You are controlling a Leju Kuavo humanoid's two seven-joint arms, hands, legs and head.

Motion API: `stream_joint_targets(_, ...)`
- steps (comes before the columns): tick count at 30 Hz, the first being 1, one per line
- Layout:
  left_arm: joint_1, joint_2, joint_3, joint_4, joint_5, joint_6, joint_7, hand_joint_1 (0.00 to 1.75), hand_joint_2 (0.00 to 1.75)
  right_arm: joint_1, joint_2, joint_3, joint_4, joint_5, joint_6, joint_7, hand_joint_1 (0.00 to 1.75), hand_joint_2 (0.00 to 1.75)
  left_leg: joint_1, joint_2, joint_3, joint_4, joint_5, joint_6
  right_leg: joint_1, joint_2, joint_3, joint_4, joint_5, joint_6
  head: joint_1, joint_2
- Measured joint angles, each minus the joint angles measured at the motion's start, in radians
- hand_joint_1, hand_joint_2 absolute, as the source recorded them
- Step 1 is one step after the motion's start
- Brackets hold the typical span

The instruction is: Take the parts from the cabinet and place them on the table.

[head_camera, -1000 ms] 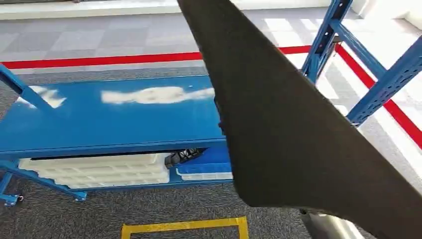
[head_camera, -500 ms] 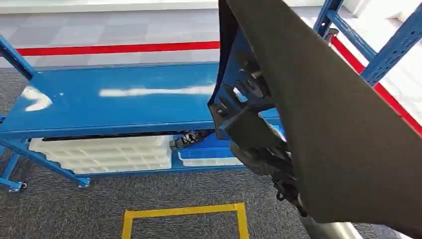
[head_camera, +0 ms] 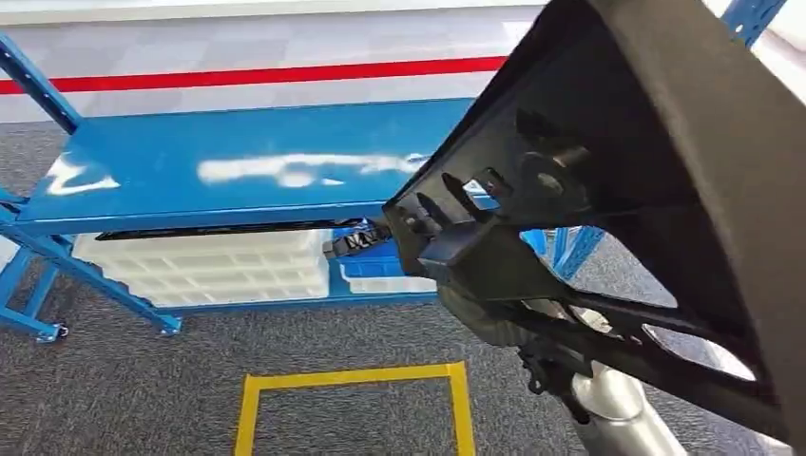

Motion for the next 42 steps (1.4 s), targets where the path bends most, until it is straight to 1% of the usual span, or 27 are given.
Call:
stream_joint_targets(3,0.001,0.001,0.0,0.0,-0.001,0.003,0.001,0.0,1.75,0.007,-0.008,0.0,0.0,0.0,0.002,-0.008,1.75,1.75,-0.007,0.0,-0.001,-0.018,-0.009,0.006,-0.007,-0.003,-0.009,-0.007,0.033,0.022,0.0,0.0)
stream_joint_targets(4,0.004,0.002,0.0,0.0,-0.002,0.005,0.002,0.0,1.75,0.013,-0.011,0.0,0.0,0.0,0.002,-0.011,1.75,1.75,-0.002,0.002,-0.012,-0.026,0.009,0.017,-0.004,0.0,-0.015,-0.007,0.036,0.029,0.001,0.0)
stream_joint_targets(5,0.004,0.003,0.0,0.0,-0.003,0.005,0.002,0.0,1.75,0.02,-0.018,0.0,0.0,0.0,0.002,-0.015,1.75,1.75,0.001,0.011,-0.025,-0.026,0.02,0.025,-0.006,0.006,-0.027,0.01,-0.003,0.027,0.001,0.0)
stream_joint_targets(6,0.005,0.005,0.0,0.0,-0.005,0.007,0.002,0.0,1.75,0.025,-0.023,-0.001,0.0,0.002,0.002,-0.016,1.75,1.75,0.0,0.011,-0.044,-0.023,0.033,0.033,-0.006,0.008,-0.044,0.059,-0.068,0.024,0.002,0.0)
stream_joint_targets(8,0.006,0.005,0.0,0.0,-0.008,0.007,0.002,0.0,1.75,0.035,-0.032,-0.004,0.0,0.002,0.0,-0.018,1.75,1.75,-0.005,0.012,-0.078,-0.017,0.056,0.038,-0.004,0.009,-0.076,0.2,-0.173,0.027,0.001,0.0)
stream_joint_targets(9,0.006,0.005,0.0,0.0,-0.012,0.005,0.002,0.0,1.75,0.041,-0.037,-0.004,0.0,0.002,0.0,-0.018,1.75,1.75,-0.008,0.013,-0.098,-0.012,0.068,0.04,-0.004,0.01,-0.088,0.274,-0.196,0.029,0.002,0.0)
stream_joint_targets(10,0.006,0.005,0.0,0.0,-0.013,0.003,0.002,0.0,1.75,0.047,-0.04,-0.005,0.0,0.002,-0.001,-0.018,1.75,1.75,-0.01,0.014,-0.117,-0.005,0.077,0.04,-0.004,0.01,-0.085,0.312,-0.182,0.031,0.002,0.0)
stream_joint_targets(11,0.006,0.006,0.0,0.0,-0.015,0.003,0.002,0.0,1.75,0.053,-0.043,-0.005,0.0,0.003,-0.001,-0.019,1.75,1.75,-0.011,0.016,-0.138,0.003,0.085,0.039,-0.004,0.01,-0.058,0.304,-0.142,0.033,0.002,0.0)
stream_joint_targets(13,0.006,0.006,-0.001,0.0,-0.017,0.002,0.002,0.0,1.75,0.055,-0.047,-0.005,0.0,0.003,-0.001,-0.019,1.75,1.75,-0.013,0.017,-0.173,0.023,0.098,0.036,-0.003,0.01,0.05,0.175,-0.08,0.03,0.002,0.0)
stream_joint_targets(15,0.006,0.006,-0.001,0.0,-0.022,0.0,0.002,0.0,1.75,0.055,-0.05,-0.005,-0.003,0.003,0.0,-0.019,1.75,1.75,-0.02,0.017,-0.194,0.045,0.104,0.031,0.003,0.009,0.168,-0.004,-0.115,0.02,0.002,0.0)
stream_joint_targets(18,0.007,0.006,-0.001,0.0,-0.024,-0.006,0.001,0.0,1.75,0.058,-0.051,-0.006,-0.007,0.002,0.0,-0.021,1.75,1.75,-0.015,0.017,-0.207,0.046,0.131,0.018,0.008,0.01,0.169,-0.025,-0.126,0.01,0.0,0.0)
stream_joint_targets(19,0.009,0.007,-0.001,0.0,-0.025,-0.006,0.001,0.0,1.75,0.061,-0.052,-0.006,-0.006,0.002,0.0,-0.021,1.75,1.75,-0.018,0.015,-0.218,0.048,0.133,0.012,-0.001,0.008,0.161,-0.032,-0.116,0.0,0.0,0.0)
stream_joint_targets(21,0.011,0.007,-0.002,0.0,-0.025,-0.006,0.003,0.0,1.75,0.068,-0.053,-0.006,-0.008,0.001,0.0,-0.022,1.75,1.75,-0.01,0.011,-0.234,0.09,0.053,-0.009,-0.004,0.002,0.137,-0.032,-0.098,-0.017,-0.001,0.0)
stream_joint_targets(23,0.011,0.007,-0.002,0.0,-0.025,-0.006,0.004,0.0,1.75,0.076,-0.055,-0.006,-0.008,-0.005,0.006,-0.026,1.75,1.75,0.001,0.011,-0.268,0.233,-0.055,-0.022,-0.003,0.001,0.11,-0.031,-0.077,-0.017,-0.001,0.0)
stream_joint_targets(24,0.011,0.007,-0.002,0.0,-0.026,-0.006,0.004,0.0,1.75,0.079,-0.056,-0.006,-0.008,-0.007,0.008,-0.027,1.75,1.75,0.005,0.011,-0.283,0.307,-0.084,-0.026,-0.004,0.0,0.095,-0.03,-0.066,-0.016,-0.001,0.0)
stream_joint_targets(25,0.011,0.007,-0.002,0.0,-0.026,-0.006,0.004,0.0,1.75,0.083,-0.056,-0.006,-0.008,-0.01,0.009,-0.028,1.75,1.75,0.008,0.011,-0.281,0.343,-0.081,-0.029,-0.004,-0.001,0.079,-0.027,-0.057,-0.015,-0.001,0.0)
stream_joint_targets(26,0.012,0.007,-0.002,0.0,-0.027,-0.006,0.005,0.0,1.75,0.086,-0.058,-0.006,-0.008,-0.017,0.015,-0.027,1.75,1.75,0.011,0.011,-0.258,0.331,-0.054,-0.03,-0.004,-0.002,0.066,-0.026,-0.049,-0.012,-0.001,0.0)
stream_joint_targets(27,0.012,0.007,-0.002,0.0,-0.029,-0.006,0.005,0.0,1.75,0.088,-0.061,-0.006,-0.008,-0.028,0.027,-0.027,1.75,1.75,0.013,0.011,-0.218,0.282,-0.016,-0.03,-0.004,-0.001,0.056,-0.025,-0.041,-0.009,-0.001,0.0)
stream_joint_targets(29,0.01,0.008,-0.003,0.0,-0.033,-0.006,0.005,0.0,1.75,0.087,-0.066,-0.005,-0.008,-0.046,0.047,-0.028,1.75,1.75,0.013,0.008,-0.086,0.084,0.039,-0.02,-0.005,0.0,0.044,-0.023,-0.029,-0.003,-0.001,0.0)
stream_joint_targets(30,0.01,0.009,-0.003,0.0,-0.034,-0.007,0.005,0.0,1.75,0.086,-0.069,-0.005,-0.008,-0.052,0.051,-0.029,1.75,1.75,0.01,0.002,-0.044,0.012,0.027,-0.012,0.0,-0.001,0.038,-0.021,-0.022,0.004,-0.001,0.0)
stream_joint_targets(31,0.009,0.009,-0.003,0.0,-0.034,-0.008,0.005,0.0,1.75,0.085,-0.072,-0.005,-0.008,-0.055,0.055,-0.029,1.75,1.75,0.006,0.001,-0.035,-0.008,0.023,-0.007,-0.002,-0.001,0.036,-0.022,-0.013,0.012,0.0,0.0)
stream_joint_targets(34,0.012,0.009,-0.004,0.0,-0.034,-0.011,0.002,0.0,1.75,0.079,-0.08,-0.003,-0.008,-0.061,0.063,-0.029,1.75,1.75,-0.002,0.001,-0.05,-0.011,0.043,0.009,-0.008,0.0,0.029,-0.034,0.015,0.033,0.0,0.0)
stream_joint_targets(35,0.009,0.008,-0.004,0.0,-0.033,-0.012,0.0,0.0,1.75,0.079,-0.087,-0.003,-0.008,-0.063,0.064,-0.029,1.75,1.75,0.01,0.007,-0.047,-0.041,0.051,0.021,-0.01,0.008,0.017,-0.025,-0.006,0.036,0.0,0.0)
stream_joint_targets(36,0.005,0.009,-0.004,0.0,-0.032,-0.013,-0.001,0.0,1.75,0.074,-0.09,-0.002,-0.008,-0.065,0.065,-0.029,1.75,1.75,0.008,0.005,-0.064,-0.036,0.059,0.032,-0.006,0.01,-0.001,0.008,-0.055,0.033,0.002,0.0)
stream_joint_targets(39,0.007,0.009,-0.005,0.0,-0.031,-0.019,-0.003,0.0,1.75,0.07,-0.099,0.002,-0.006,-0.067,0.07,-0.028,1.75,1.75,0.001,0.01,-0.103,-0.021,0.077,0.038,-0.004,0.011,-0.053,0.218,-0.191,0.032,0.004,0.0)
stream_joint_targets(40,0.007,0.009,-0.005,0.0,-0.03,-0.02,-0.004,0.0,1.75,0.07,-0.102,0.003,-0.006,-0.068,0.071,-0.027,1.75,1.75,-0.001,0.012,-0.117,-0.011,0.081,0.039,-0.004,0.011,-0.058,0.274,-0.198,0.034,0.004,0.0)
stream_joint_targets(42,0.006,0.009,-0.005,0.0,-0.027,-0.021,-0.008,0.0,1.75,0.067,-0.107,0.007,-0.005,-0.068,0.072,-0.025,1.75,1.75,-0.001,0.013,-0.149,0.013,0.086,0.037,-0.004,0.011,-0.003,0.239,-0.145,0.038,0.004,0.0)
